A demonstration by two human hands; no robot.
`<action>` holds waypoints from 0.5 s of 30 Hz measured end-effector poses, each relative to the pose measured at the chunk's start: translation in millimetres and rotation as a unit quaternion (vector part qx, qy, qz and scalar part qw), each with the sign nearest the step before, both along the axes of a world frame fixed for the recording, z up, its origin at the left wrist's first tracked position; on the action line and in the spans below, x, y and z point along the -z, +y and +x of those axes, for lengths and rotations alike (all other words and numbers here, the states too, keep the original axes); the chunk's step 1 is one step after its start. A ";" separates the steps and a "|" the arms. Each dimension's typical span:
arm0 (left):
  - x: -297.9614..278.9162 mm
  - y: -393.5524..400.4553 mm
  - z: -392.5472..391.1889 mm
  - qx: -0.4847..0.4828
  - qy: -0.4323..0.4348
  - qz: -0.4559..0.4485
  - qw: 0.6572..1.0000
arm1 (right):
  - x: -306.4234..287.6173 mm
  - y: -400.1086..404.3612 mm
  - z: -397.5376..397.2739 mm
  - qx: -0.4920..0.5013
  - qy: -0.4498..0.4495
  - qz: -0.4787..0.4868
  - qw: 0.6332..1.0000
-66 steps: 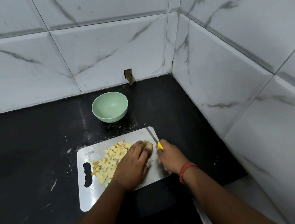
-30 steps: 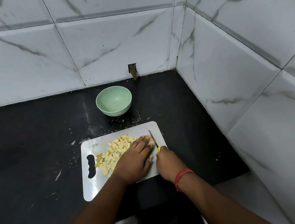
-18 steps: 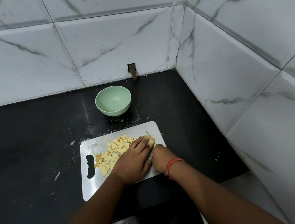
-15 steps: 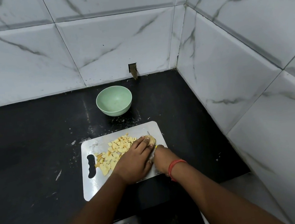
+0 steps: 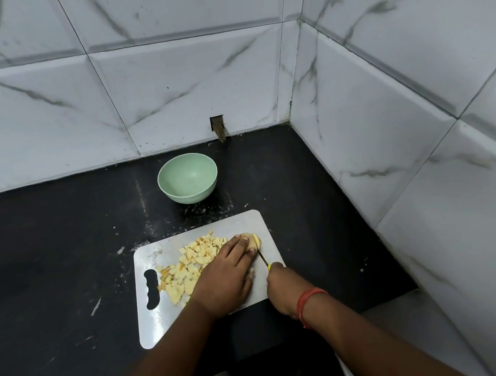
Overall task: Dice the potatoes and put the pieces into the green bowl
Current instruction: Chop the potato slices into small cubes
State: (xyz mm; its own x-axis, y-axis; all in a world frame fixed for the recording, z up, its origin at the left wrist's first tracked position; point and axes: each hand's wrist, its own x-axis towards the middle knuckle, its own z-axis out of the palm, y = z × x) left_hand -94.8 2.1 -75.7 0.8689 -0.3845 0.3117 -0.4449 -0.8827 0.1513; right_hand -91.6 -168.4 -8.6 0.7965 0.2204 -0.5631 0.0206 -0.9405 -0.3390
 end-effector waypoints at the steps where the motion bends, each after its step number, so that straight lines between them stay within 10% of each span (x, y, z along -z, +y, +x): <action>1: 0.3 -1.1 0.0 -0.001 -0.002 0.002 1.000 | 1.4 -2.7 -0.7 -0.049 -0.014 -0.020 0.999; 15: -2.5 -1.3 -4.4 -0.016 0.028 -0.046 0.998 | -11.1 -9.5 -5.9 0.071 -0.055 0.067 0.994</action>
State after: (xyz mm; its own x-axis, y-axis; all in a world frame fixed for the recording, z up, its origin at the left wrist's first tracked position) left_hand -99.2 0.8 -73.2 0.8973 -0.3288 0.2946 -0.4057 -0.8772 0.2568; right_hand -97.5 -177.9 2.6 0.8803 0.1690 -0.4434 -0.0640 -0.8836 -0.4639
